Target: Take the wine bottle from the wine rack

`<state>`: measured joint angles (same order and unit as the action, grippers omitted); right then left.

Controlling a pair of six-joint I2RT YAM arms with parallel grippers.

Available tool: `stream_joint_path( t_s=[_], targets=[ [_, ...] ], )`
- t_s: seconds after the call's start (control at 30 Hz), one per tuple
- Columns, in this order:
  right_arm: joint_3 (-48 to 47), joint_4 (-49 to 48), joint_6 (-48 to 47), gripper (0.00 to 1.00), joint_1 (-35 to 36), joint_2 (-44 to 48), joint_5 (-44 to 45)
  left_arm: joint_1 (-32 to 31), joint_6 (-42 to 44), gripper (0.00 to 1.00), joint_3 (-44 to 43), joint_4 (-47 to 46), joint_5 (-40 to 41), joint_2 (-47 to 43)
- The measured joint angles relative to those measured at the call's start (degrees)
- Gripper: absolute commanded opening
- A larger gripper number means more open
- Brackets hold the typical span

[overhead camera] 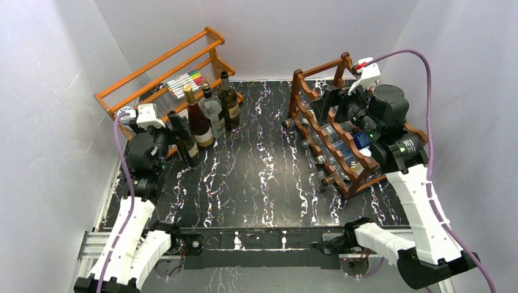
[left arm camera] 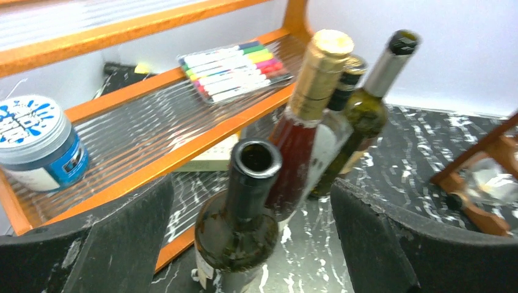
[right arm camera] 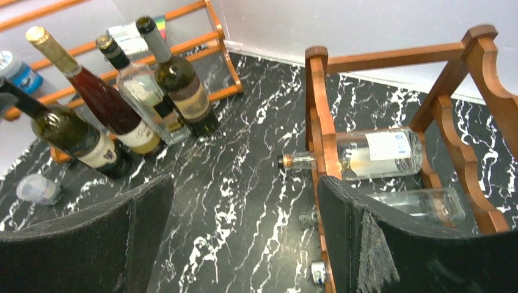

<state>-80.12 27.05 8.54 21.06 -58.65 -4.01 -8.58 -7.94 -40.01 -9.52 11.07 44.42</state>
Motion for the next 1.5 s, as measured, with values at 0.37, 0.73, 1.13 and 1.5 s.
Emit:
stream_joint_path(
  t_s=[0.37,0.73,1.13,1.5],
  targets=[
    [8.61,0.96,-7.50,0.98,2.32,8.48,-6.32,-6.32,4.92,0.98,-2.21,-0.48,-35.06,-2.27],
    [15.19,1.64,-24.83,0.98,12.83,2.60,-8.94,-15.30,4.04,0.98,-16.68,-12.72,-42.84,24.55],
    [19.85,10.49,-52.74,0.98,25.20,-7.45,6.43,-15.80,8.13,0.98,-14.14,-13.03,-28.22,29.99],
    [30.49,-1.09,-75.60,0.84,22.86,-14.45,14.23,-17.97,14.97,0.98,-12.79,-12.22,-13.75,28.61]
  ],
)
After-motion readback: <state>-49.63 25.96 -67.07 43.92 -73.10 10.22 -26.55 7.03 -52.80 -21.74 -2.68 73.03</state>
